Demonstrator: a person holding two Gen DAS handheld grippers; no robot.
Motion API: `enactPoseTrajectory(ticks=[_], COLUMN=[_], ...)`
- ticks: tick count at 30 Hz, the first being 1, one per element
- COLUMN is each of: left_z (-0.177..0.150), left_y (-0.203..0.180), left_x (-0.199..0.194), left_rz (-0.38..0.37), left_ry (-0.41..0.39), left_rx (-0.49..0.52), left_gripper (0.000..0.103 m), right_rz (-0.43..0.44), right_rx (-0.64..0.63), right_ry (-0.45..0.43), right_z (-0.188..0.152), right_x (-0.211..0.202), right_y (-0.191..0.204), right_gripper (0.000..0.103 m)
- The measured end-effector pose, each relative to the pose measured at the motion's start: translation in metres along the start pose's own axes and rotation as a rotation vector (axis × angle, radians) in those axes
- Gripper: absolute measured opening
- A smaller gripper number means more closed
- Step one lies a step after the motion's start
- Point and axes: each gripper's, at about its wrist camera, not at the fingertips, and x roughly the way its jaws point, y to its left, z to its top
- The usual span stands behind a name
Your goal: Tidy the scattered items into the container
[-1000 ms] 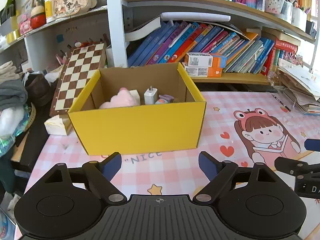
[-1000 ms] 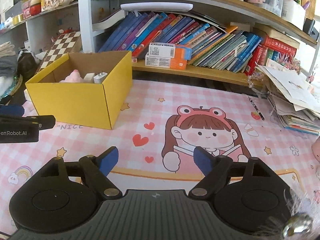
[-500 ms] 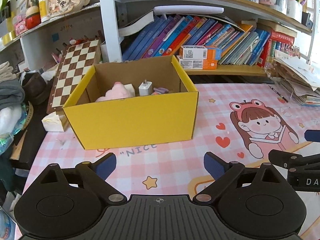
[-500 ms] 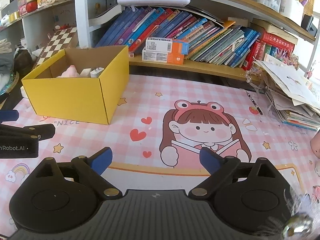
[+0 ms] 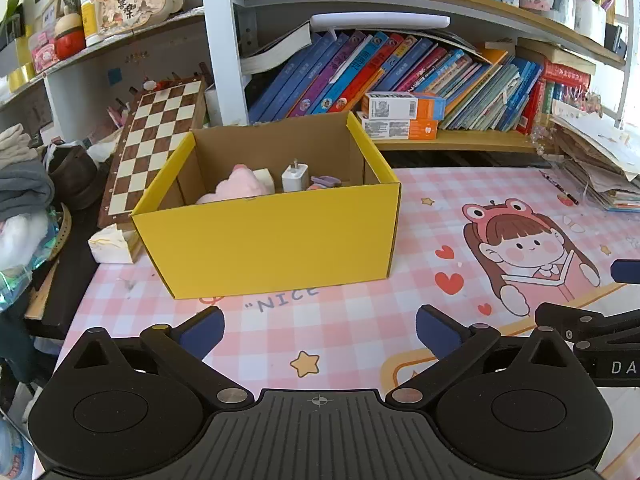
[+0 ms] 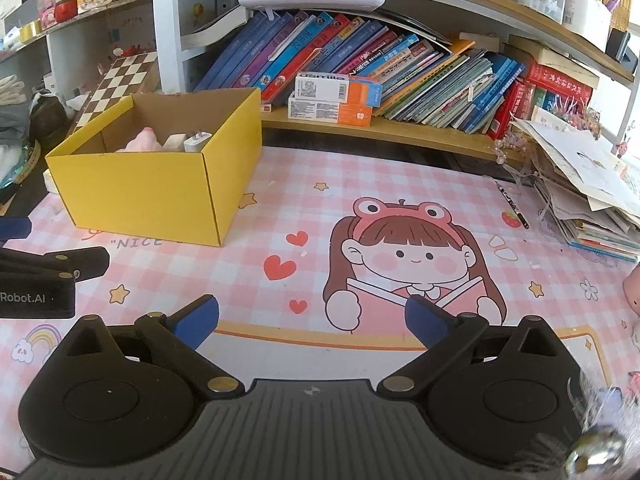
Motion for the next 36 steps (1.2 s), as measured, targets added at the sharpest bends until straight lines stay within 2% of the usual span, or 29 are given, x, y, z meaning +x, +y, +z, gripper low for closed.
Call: enactPoseTrajectory(ticks=[36], left_z=[0.003], left_y=[0.001], left_x=[0.010], left_rz=[0.000], left_ry=[0.015], left_rx=[0.012], left_gripper=[0.103], right_rz=[0.002], right_rx=[-0.009], right_ry=[0.018], right_z=[0.005], right_x=[0.011], right_y=[0.000], right_gripper=[0.101])
